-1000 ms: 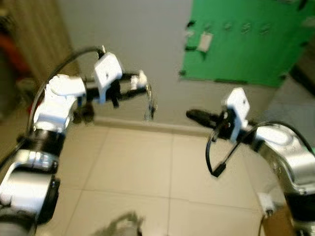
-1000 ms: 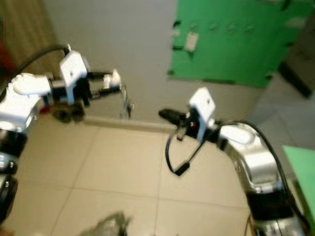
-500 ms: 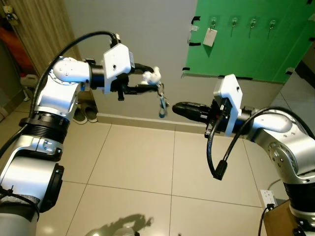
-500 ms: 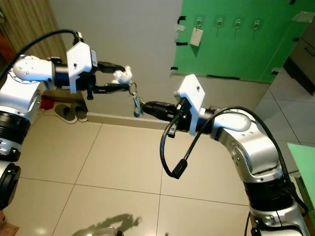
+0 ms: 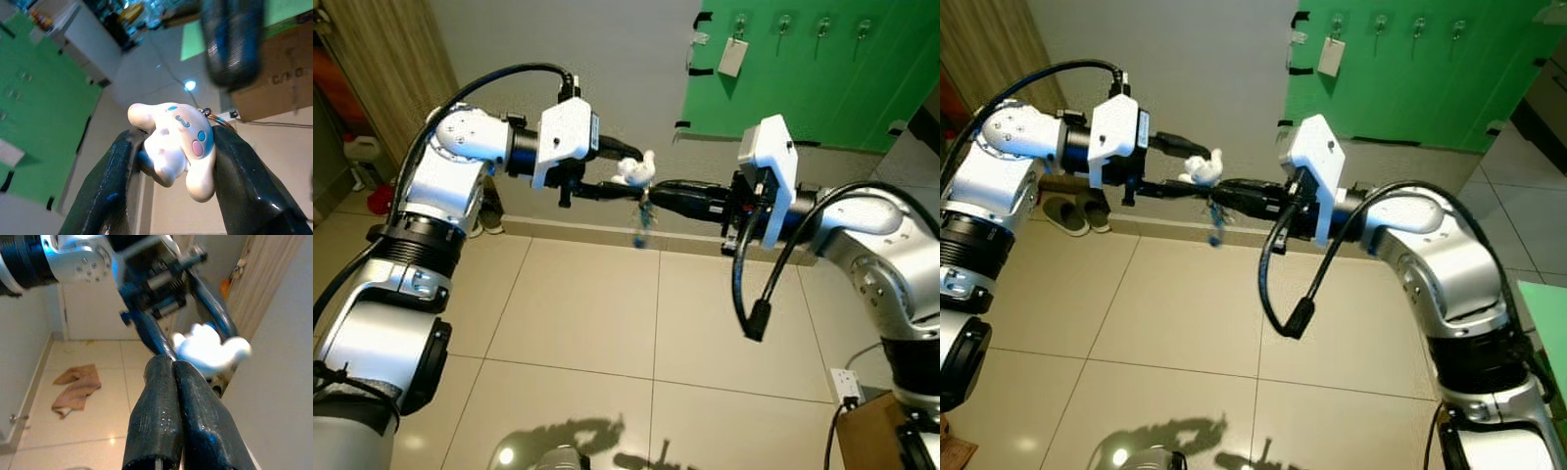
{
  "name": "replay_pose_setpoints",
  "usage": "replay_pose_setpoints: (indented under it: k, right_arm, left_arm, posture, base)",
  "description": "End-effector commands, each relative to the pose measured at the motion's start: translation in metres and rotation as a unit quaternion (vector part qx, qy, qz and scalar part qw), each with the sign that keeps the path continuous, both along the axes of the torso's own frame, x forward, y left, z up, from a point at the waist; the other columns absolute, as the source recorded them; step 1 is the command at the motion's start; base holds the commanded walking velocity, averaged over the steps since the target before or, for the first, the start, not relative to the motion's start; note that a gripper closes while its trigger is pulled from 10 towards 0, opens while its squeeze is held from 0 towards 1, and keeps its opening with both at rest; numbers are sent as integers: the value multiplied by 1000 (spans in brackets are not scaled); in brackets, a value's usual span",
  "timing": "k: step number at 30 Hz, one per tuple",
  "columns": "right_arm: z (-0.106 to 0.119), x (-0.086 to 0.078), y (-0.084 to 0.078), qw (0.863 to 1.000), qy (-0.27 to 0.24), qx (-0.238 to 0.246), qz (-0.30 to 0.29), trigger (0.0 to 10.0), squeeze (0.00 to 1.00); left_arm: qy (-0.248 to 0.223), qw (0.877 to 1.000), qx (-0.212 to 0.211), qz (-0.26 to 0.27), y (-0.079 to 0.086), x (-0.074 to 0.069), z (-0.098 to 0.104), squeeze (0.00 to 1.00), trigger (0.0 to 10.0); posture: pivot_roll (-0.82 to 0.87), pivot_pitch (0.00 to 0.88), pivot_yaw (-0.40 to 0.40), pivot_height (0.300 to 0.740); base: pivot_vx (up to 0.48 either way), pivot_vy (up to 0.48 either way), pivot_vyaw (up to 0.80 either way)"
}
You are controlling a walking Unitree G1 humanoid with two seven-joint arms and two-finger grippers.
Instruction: Hang keys on a hook
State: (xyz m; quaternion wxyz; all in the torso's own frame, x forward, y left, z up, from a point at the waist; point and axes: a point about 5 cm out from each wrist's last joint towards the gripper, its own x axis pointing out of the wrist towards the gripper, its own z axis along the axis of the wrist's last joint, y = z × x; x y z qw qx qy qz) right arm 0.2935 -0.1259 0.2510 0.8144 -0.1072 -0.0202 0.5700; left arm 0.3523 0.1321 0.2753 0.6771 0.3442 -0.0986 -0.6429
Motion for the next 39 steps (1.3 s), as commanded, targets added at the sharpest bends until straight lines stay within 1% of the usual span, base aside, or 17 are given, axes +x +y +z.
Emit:
replay_pose_setpoints:
  k: [1, 2, 3, 5, 8, 12, 14, 15, 22, 28, 32, 39]
  right_arm:
    - [5, 1, -4, 1000, -5, -2, 8, 10000, 0]
    - [5, 1, -4, 1000, -5, -2, 8, 10000, 0]
    - [6, 3, -6, 1000, -7, -12, 6, 10000, 0]
    - [6, 4, -8, 1000, -8, -19, 9, 10000, 0]
    - [6, 5, -9, 1000, -9, -28, 9, 10000, 0]
    - [-1, 5, -10, 998, -11, -60, 16, 10000, 0]
    - [-1, 5, -11, 998, -11, -62, 18, 10000, 0]
    - [-1, 6, -11, 998, -6, -54, 22, 10000, 1000]
    - [-1, 5, -14, 998, -1, -50, 37, 10000, 1000]
    - [-1, 2, -15, 997, 0, -49, 53, 10000, 1000]
    - [2, -1, -16, 996, 2, -48, 70, 10000, 1000]
    - [5, 1, -16, 996, 5, -47, 81, 10000, 1000]
  left_arm:
    - [-28, 999, 14, -24, -1, -4, 15, 0, 10000]
    - [-28, 999, 14, -24, -1, -4, 15, 0, 10000]
    - [-33, 999, 26, -31, 0, -5, 17, 0, 10000]
    - [-37, 998, 33, -39, 1, -6, 19, 0, 10000]
    - [-41, 997, 37, -51, 0, -9, 22, 0, 10000]
    - [-44, 996, 41, -68, 0, -12, 26, 0, 10000]
    - [-45, 995, 43, -73, 0, -13, 27, 0, 10000]
    - [-46, 994, 48, -81, 0, -14, 29, 0, 10000]
    - [-51, 992, 53, -98, 0, -17, 34, 0, 10000]
    - [-55, 991, 53, -106, -2, -19, 34, 0, 10000]
    - [-73, 989, 54, -115, -2, -20, 35, 0, 10000]
    - [-78, 988, 60, -120, -2, -21, 33, 0, 10000]
  posture:
    - [-16, 0, 5, 740]
    - [-16, 0, 5, 740]
    - [-11, 0, 5, 740]
    - [-10, 0, 5, 740]
    - [-5, 0, 4, 740]
    - [-2, 0, 3, 740]
    - [-1, 0, 4, 740]
    - [0, 0, 5, 740]
    - [2, 0, 10, 740]
    - [1, 0, 10, 740]
    - [1, 0, 8, 740]
    - [4, 0, 6, 740]
  base:
    - [0, 0, 0]
    - [0, 0, 0]
    - [0, 0, 0]
    - [0, 0, 0]
    - [0, 0, 0]
    - [0, 0, 0]
    - [0, 0, 0]
    - [0, 0, 0]
    - [0, 0, 0]
    - [0, 0, 0]
    - [0, 0, 0]
    - [0, 0, 0]
